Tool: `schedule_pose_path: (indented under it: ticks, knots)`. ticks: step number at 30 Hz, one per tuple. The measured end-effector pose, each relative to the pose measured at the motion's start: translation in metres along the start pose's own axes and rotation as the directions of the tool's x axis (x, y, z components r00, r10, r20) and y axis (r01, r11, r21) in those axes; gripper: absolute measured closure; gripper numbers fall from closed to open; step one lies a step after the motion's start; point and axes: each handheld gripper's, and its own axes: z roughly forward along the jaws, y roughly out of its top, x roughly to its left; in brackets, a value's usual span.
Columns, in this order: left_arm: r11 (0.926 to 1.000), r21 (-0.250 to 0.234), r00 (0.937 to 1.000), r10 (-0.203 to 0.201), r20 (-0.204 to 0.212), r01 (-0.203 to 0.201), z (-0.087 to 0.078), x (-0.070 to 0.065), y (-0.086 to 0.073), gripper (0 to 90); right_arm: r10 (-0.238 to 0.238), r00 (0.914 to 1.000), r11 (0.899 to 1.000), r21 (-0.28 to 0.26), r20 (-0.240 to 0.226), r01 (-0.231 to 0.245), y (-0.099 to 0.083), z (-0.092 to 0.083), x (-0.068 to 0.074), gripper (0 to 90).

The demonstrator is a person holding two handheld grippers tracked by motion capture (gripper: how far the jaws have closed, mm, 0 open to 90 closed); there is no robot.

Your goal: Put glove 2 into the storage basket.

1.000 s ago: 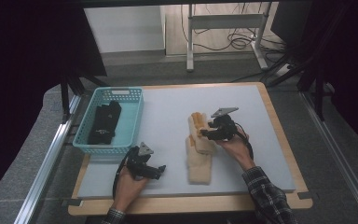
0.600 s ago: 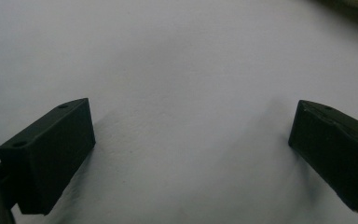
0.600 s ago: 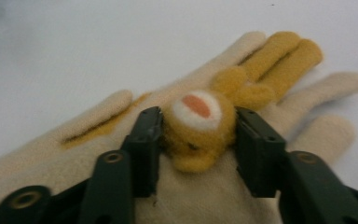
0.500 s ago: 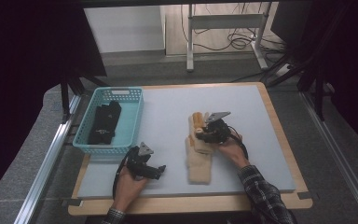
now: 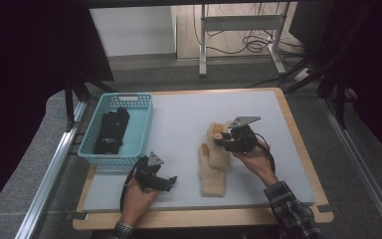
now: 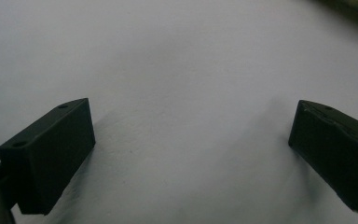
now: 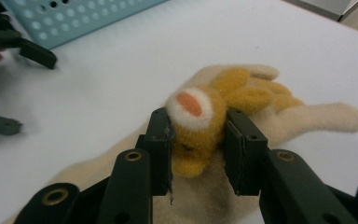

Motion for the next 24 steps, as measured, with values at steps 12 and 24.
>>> schedule_pose_path:
  ticks: [12, 24]
  knots:
    - [1.0000, 0.000, 1.0000, -0.002, 0.000, 0.002, 0.000, 0.000, 0.000, 0.7, 0.000, 0.9989, 1.000, -0.030, -0.048, -0.002, 0.000, -0.045, 0.057, 63.2]
    - [1.0000, 0.001, 1.0000, 0.001, 0.000, -0.001, 0.000, 0.000, 0.000, 0.7, 0.029, 0.9990, 0.998, 0.062, -0.034, -0.027, -0.045, 0.000, 0.072, 53.5]
